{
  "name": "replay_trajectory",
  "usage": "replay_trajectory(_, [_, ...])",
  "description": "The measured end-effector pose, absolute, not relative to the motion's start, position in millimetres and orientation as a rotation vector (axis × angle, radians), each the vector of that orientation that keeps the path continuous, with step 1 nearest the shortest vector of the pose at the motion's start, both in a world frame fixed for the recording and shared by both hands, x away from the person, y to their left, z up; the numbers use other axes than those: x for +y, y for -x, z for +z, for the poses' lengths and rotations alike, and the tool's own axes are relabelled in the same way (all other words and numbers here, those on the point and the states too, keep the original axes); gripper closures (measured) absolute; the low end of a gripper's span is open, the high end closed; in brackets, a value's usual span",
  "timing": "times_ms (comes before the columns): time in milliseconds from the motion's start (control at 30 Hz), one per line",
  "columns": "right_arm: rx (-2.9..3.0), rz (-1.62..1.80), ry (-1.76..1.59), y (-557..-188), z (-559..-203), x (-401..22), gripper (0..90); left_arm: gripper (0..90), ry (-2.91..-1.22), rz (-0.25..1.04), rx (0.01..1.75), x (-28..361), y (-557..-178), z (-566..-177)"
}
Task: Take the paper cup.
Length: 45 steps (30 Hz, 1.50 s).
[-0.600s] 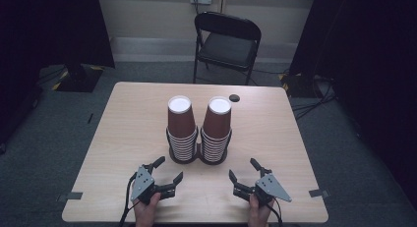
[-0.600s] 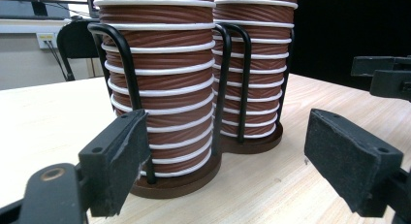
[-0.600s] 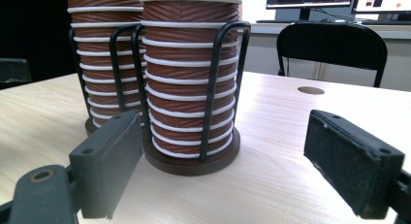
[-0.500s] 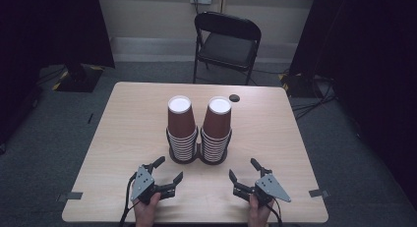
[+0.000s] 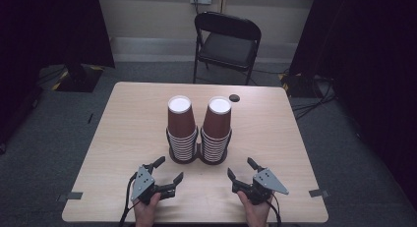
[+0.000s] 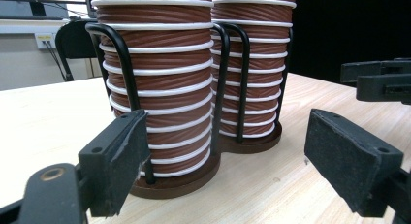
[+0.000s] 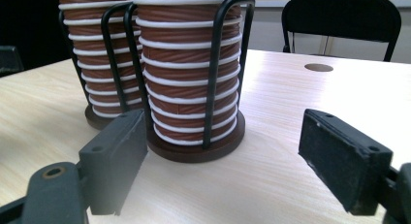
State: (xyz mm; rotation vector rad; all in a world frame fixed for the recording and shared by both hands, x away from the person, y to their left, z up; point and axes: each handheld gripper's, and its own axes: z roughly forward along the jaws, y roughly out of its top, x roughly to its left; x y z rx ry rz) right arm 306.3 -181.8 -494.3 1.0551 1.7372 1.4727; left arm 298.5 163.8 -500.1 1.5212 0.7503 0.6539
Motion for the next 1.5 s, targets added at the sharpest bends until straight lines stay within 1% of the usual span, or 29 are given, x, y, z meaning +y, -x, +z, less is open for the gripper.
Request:
replay_trajectory(33, [1.739, 1.489, -1.057, -307.3, -493.4, -181.5, 16.5, 15.9, -1.52, 0.655, 0.751, 163.9, -298.4, -500.1])
replay_trajectory(100, [1.758, 1.517, -1.064, -309.0, -490.1, -181.5, 19.4, 15.9, -1.513, 0.656, 0.753, 163.7, -298.2, -500.3])
replay_trajectory(167, [1.768, 1.517, -1.077, -310.0, -486.4, -181.0, 18.6, 15.9, -1.517, 0.654, 0.753, 164.3, -298.4, -500.2])
replay_trajectory(200, [1.772, 1.554, -1.06, -309.7, -481.7, -181.3, 23.4, 15.9, -1.517, 0.649, 0.752, 164.6, -298.7, -500.2])
replay_trajectory(300, [1.762, 1.585, -1.04, -309.9, -477.1, -181.2, 25.1, 15.9, -1.513, 0.649, 0.752, 164.5, -298.6, -500.3])
replay_trajectory(467, [1.741, 1.643, -0.995, -313.0, -460.2, -178.1, 24.9, 15.9, -1.512, 0.65, 0.753, 164.6, -298.3, -500.4])
replay_trajectory(600, [1.695, 1.709, -0.957, -316.4, -453.8, -177.1, 25.1, 15.9, -1.512, 0.656, 0.755, 164.7, -298.2, -500.3])
replay_trajectory(733, [1.71, 1.678, -0.914, -322.2, -441.7, -174.0, 25.9, 15.9, -1.516, 0.654, 0.754, 164.5, -298.5, -500.2])
replay_trajectory(800, [1.725, 1.645, -0.9, -323.2, -435.9, -172.3, 28.6, 15.9, -1.517, 0.653, 0.751, 164.4, -298.5, -500.2])
replay_trajectory(1000, [1.723, 1.65, -0.859, -328.4, -420.1, -168.9, 28.4, 15.9, -1.524, 0.643, 0.747, 164.9, -299.3, -500.0])
replay_trajectory(1100, [1.751, 1.615, -0.884, -332.7, -409.4, -167.6, 26.5, 15.9, -1.524, 0.64, 0.743, 164.7, -299.7, -499.9])
replay_trajectory(1133, [1.749, 1.64, -0.895, -336.4, -403.1, -167.1, 22.6, 15.8, -1.526, 0.638, 0.744, 165.0, -299.7, -499.9])
replay_trajectory(1167, [1.749, 1.64, -0.895, -336.4, -403.1, -167.1, 22.6, 15.9, -1.526, 0.638, 0.744, 165.0, -299.7, -499.9])
replay_trajectory(1233, [1.759, 1.649, -0.91, -342.7, -397.4, -166.3, 15.8, 15.8, -1.528, 0.631, 0.745, 164.8, -300.1, -499.9])
replay_trajectory(1300, [1.775, 1.66, -0.921, -348.3, -392.0, -164.8, 12.6, 15.8, -1.53, 0.632, 0.743, 164.7, -300.2, -499.8])
replay_trajectory(1500, [1.78, 1.664, -0.893, -362.8, -375.1, -158.3, 12.6, 15.8, -1.529, 0.629, 0.744, 164.8, -300.2, -499.9])
